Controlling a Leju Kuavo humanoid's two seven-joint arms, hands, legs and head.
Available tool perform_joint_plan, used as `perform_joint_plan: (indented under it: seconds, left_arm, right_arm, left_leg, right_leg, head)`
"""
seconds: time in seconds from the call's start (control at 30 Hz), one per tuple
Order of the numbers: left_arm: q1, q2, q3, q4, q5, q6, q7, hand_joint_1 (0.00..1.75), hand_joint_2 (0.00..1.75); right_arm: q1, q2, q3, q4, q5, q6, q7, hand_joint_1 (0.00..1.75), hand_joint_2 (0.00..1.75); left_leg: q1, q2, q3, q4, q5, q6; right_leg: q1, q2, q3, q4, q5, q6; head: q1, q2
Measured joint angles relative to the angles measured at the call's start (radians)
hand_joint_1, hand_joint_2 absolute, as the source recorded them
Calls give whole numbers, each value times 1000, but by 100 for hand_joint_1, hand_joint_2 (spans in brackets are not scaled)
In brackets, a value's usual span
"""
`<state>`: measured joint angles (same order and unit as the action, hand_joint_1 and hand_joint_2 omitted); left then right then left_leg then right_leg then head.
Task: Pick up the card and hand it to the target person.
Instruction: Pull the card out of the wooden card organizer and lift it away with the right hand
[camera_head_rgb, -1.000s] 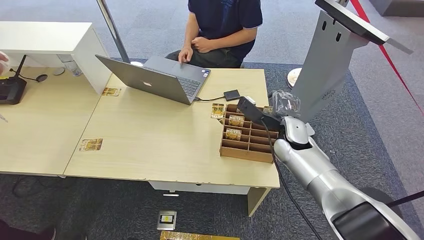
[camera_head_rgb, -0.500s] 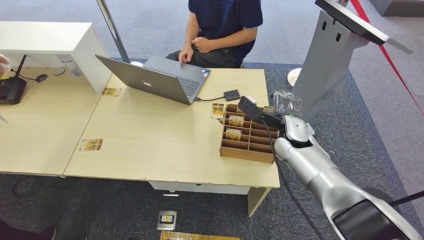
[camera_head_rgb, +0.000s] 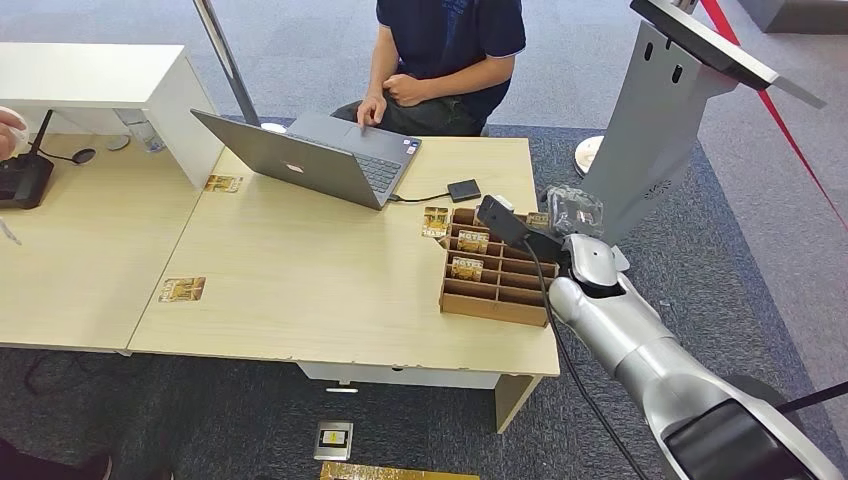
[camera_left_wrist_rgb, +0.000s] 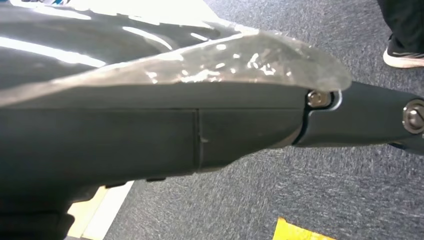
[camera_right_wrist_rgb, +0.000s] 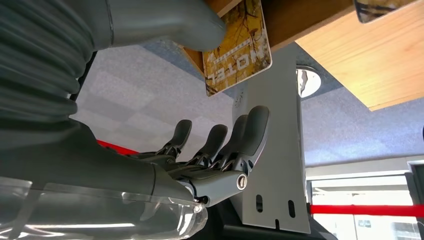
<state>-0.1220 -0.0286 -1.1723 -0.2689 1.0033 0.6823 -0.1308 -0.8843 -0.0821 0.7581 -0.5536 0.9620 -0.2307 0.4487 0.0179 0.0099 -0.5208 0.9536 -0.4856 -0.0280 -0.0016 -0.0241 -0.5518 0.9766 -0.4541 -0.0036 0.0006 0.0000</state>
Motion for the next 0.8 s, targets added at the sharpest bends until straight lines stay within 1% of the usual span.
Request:
perform_joint_plan:
  seconds: [0.1, 0.5, 0.8]
  left_arm:
    - [0, 0, 0, 0, -1, 0, 5, 0, 0]
    - [0, 0, 0, 0, -2, 0, 5, 0, 0]
    - [0, 0, 0, 0, -4, -1, 5, 0, 0]
  right_arm:
    - [0, -1, 0, 2, 0, 0, 1, 77, 175]
    - [1, -1, 1, 2, 0, 31, 18, 82, 175]
    - [2, -1, 1, 1, -1, 58, 28, 76, 175]
  left_leg:
    - [0, 0, 0, 0, 0, 0]
    - [0, 0, 0, 0, 0, 0]
    - [0, 0, 0, 0, 0, 0]
  right_leg:
    - [0, 0, 0, 0, 0, 0]
    - [0, 0, 0, 0, 0, 0]
    - [0, 0, 0, 0, 0, 0]
  head:
    - [0, 0]
    - [0, 0]
    - [0, 0]
